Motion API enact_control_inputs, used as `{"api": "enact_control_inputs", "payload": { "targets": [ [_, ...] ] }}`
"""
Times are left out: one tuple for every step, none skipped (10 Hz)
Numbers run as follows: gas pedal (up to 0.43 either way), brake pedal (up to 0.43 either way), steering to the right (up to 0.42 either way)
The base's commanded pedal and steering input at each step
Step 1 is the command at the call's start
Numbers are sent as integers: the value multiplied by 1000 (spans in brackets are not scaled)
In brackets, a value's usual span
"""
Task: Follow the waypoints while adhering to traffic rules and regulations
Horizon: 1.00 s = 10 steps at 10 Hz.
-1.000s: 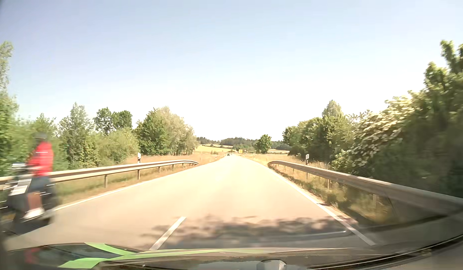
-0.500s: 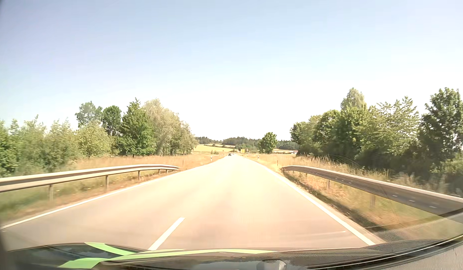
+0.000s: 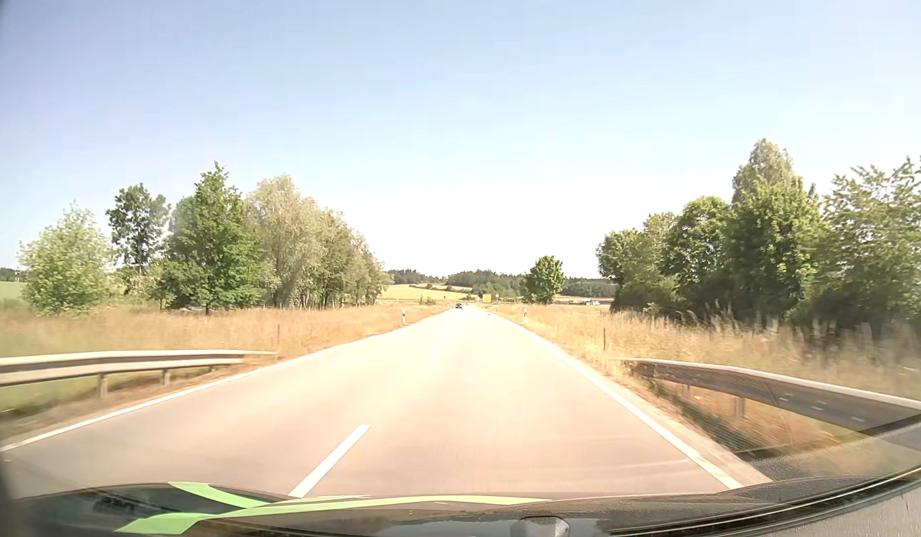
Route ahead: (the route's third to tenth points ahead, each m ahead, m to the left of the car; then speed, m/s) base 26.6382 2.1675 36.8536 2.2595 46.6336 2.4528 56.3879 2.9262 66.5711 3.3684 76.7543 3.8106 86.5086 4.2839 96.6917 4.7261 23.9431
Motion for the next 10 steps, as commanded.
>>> {"api": "enact_control_inputs", "payload": {
  "targets": [
    [228,0,-5],
    [228,0,-5],
    [228,0,-5],
    [228,0,-4],
    [228,0,-4],
    [220,0,-4],
    [220,0,-4],
    [220,0,-4],
    [220,0,-4],
    [197,0,-4]
  ]
}}
